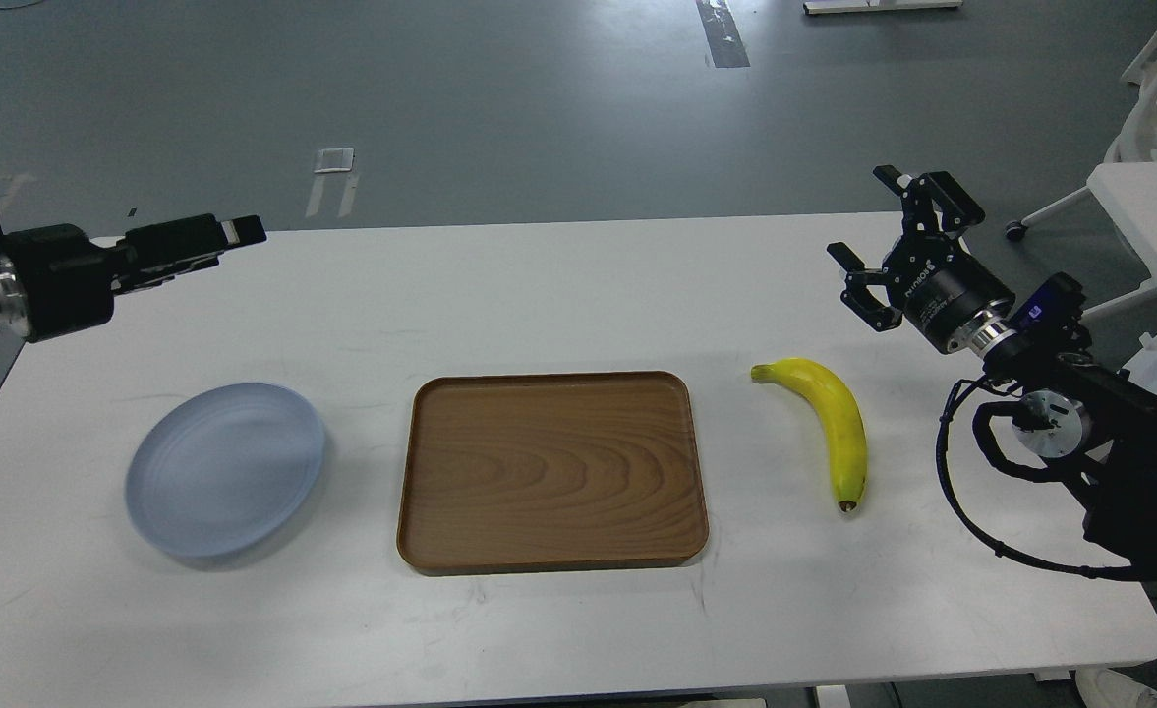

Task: Place banana on plate with both arms
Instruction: 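Move the left gripper down toward the rim of the light blue plate, then grasp the rim of the light blue plate with the left gripper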

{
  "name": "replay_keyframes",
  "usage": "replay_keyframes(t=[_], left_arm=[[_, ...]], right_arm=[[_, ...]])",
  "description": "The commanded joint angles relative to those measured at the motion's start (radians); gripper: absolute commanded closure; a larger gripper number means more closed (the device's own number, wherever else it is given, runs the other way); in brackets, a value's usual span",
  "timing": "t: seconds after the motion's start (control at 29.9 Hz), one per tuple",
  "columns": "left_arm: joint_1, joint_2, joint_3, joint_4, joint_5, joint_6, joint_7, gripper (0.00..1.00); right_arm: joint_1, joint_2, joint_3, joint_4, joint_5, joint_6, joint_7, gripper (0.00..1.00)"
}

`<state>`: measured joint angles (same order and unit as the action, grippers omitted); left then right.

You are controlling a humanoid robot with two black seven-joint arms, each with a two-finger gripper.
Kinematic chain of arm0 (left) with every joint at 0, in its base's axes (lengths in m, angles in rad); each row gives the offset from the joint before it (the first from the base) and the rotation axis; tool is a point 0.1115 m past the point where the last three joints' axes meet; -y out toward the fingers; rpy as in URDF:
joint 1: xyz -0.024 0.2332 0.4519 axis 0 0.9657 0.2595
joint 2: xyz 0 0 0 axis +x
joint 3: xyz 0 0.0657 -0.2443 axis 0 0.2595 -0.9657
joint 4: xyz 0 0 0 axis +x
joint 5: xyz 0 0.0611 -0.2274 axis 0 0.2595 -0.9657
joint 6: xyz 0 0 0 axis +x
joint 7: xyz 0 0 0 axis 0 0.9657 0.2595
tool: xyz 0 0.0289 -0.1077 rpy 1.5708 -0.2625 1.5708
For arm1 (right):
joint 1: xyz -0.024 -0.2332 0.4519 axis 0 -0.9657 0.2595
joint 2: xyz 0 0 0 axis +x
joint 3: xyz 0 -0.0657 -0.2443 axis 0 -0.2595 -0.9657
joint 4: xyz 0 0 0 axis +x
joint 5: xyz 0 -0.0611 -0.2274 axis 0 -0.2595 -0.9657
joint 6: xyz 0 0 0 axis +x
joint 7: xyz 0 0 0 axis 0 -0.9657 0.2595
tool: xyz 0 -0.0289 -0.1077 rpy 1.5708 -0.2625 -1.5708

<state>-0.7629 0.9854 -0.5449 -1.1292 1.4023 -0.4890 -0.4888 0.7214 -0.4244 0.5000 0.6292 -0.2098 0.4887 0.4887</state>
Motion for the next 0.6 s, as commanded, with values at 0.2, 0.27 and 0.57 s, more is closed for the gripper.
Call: replay_keyframes(t=[0.2,0.27,0.57], left_arm=[[0.025,0.032,0.227,0.072,0.244,0.062,0.0,0.01],[0.025,0.027,0.252,0.109,0.244,0.072,0.0,0.01],[0.092,0.012,0.26,0.218,0.233,0.107,0.0,0.04]], right_arm=[[0.001,-0.002,0.0,0.003,-0.002,0.0,0.0,0.01],[0.001,-0.002,0.0,0.004,-0.002,0.0,0.0,0.01],[0.001,-0.004,0.0,0.004,-0.002,0.0,0.0,0.01]])
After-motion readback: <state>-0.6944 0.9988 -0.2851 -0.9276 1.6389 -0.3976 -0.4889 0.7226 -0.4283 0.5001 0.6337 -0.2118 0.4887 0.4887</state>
